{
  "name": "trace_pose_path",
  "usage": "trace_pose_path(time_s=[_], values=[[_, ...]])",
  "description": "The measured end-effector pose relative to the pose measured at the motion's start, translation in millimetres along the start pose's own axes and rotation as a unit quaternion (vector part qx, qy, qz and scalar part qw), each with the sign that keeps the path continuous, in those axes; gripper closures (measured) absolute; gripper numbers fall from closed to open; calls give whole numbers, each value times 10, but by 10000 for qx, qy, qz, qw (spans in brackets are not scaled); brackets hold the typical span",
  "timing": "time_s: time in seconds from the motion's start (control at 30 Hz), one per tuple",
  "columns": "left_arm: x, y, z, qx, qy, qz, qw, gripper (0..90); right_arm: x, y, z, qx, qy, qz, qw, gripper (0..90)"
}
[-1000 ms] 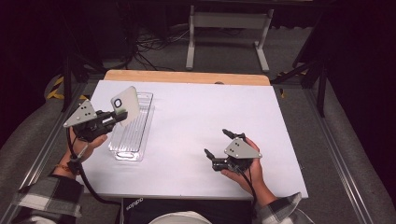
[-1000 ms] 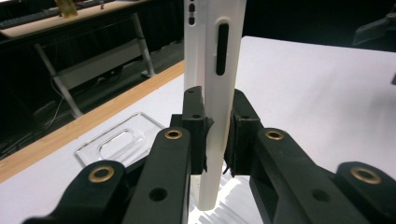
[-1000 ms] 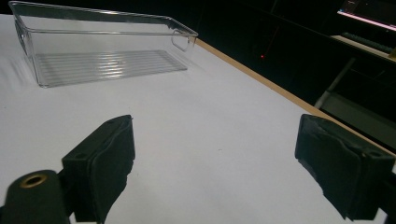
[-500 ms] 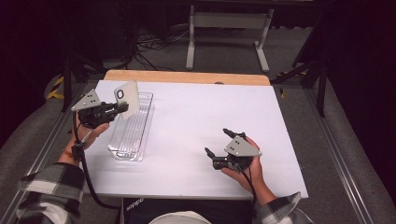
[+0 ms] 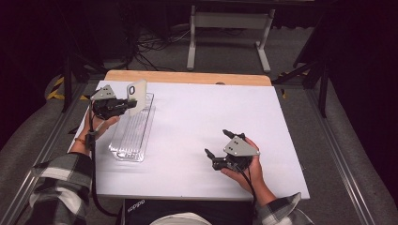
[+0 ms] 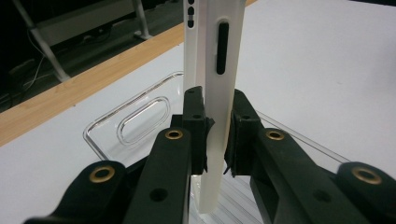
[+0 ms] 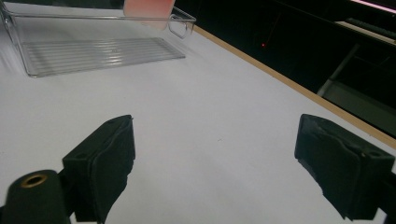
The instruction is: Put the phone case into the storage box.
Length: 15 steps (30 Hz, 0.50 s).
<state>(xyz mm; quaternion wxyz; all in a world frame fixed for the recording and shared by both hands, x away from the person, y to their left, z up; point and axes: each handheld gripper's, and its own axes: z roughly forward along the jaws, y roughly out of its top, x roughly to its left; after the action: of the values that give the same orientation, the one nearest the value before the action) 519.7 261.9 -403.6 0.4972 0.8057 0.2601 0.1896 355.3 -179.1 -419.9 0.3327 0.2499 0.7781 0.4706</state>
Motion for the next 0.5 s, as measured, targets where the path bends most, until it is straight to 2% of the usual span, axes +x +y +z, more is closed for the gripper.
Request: trace_pose_path(time_s=[0.13,0.27,0.3,0.4,0.43,0.47,0.5], values=[[35,-27,119,148,-109,98,9998,809,6,-9,10,31,27,-11,10000,130],[64,-73,201,187,-231,29,9996,809,25,-14,17,64,89,-41,9999,130],[84,-87,237,270,-326,63,9991,809,27,-17,20,64,92,-45,9999,130],[99,-116,301,353,-347,65,9988,809,32,-26,28,107,125,-46,9999,130],[112,-121,308,346,-296,93,9989,808,34,-27,30,121,128,-53,9998,130],[135,-128,315,328,-361,-19,9988,807,36,-29,31,127,129,-58,9998,130],[155,-124,314,318,-339,-17,9989,808,39,-32,34,146,135,-61,9998,130]])
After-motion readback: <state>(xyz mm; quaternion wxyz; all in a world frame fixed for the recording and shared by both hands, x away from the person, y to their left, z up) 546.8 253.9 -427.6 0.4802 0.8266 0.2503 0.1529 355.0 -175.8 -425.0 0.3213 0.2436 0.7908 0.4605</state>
